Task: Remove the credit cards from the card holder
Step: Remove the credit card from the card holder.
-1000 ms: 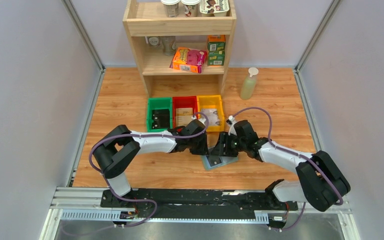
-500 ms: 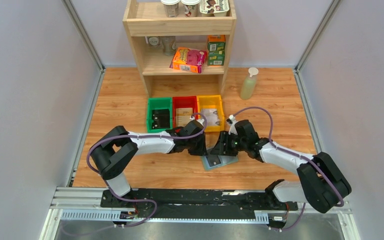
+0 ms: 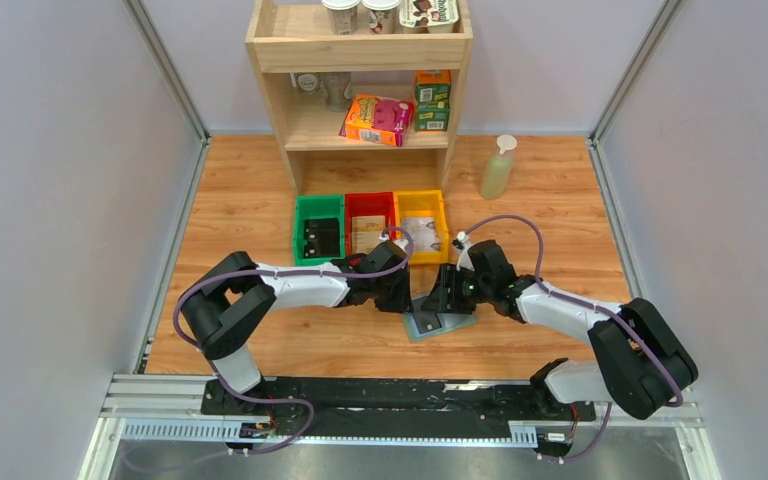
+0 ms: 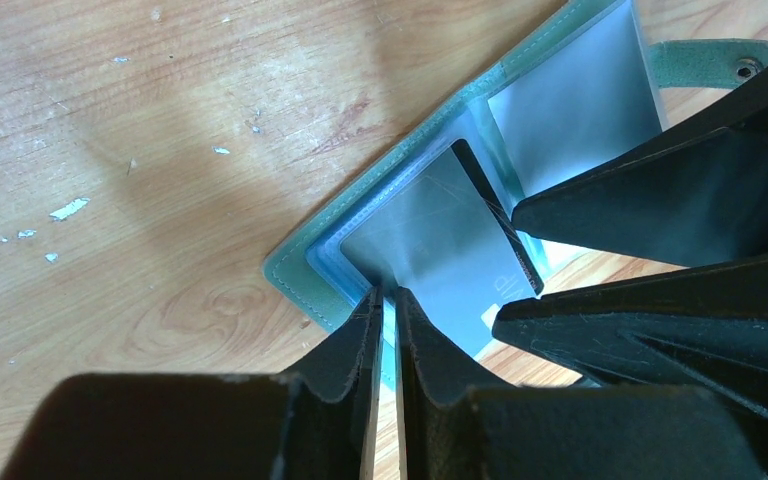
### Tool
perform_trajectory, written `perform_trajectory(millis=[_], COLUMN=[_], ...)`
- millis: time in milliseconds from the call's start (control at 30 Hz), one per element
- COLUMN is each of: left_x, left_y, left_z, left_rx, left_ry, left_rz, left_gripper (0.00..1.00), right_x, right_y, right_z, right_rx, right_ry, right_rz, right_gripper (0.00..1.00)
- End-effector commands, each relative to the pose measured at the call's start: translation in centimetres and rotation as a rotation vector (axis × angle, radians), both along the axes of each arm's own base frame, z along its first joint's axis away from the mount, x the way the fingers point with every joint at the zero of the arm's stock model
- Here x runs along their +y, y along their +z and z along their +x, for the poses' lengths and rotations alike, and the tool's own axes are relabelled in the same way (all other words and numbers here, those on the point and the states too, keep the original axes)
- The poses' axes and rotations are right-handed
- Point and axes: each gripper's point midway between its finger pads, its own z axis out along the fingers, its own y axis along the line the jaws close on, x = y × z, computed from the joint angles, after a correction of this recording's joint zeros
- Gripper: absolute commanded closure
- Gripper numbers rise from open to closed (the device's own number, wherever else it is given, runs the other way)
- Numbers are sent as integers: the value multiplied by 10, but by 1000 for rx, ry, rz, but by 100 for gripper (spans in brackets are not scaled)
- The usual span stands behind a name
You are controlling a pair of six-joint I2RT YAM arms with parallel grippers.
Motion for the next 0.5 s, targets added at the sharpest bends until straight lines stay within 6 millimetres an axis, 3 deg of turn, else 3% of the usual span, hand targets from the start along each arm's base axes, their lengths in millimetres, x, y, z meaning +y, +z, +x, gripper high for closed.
perform_trajectory(millis=[0,133,300,467], left_x=[4,5,8,8], left_y=[-9,-11,-13,-14], left_z=[-6,-6,-8,-9], left_rx=[25,31,34,36], left_ry=[-22,-23,-24,-26], left_rz=[31,38,43,44], left_gripper=[84,85,87,90], right_x=[11,17,-5,-3], right_y=[11,21,10,6], right_z=[0,2,11,9], right_rx=[-16,-42,-56,-40], right_ry=[40,49,-38,-30], right_rz=[58,103,-30,-13], right_gripper=[50,51,52,55])
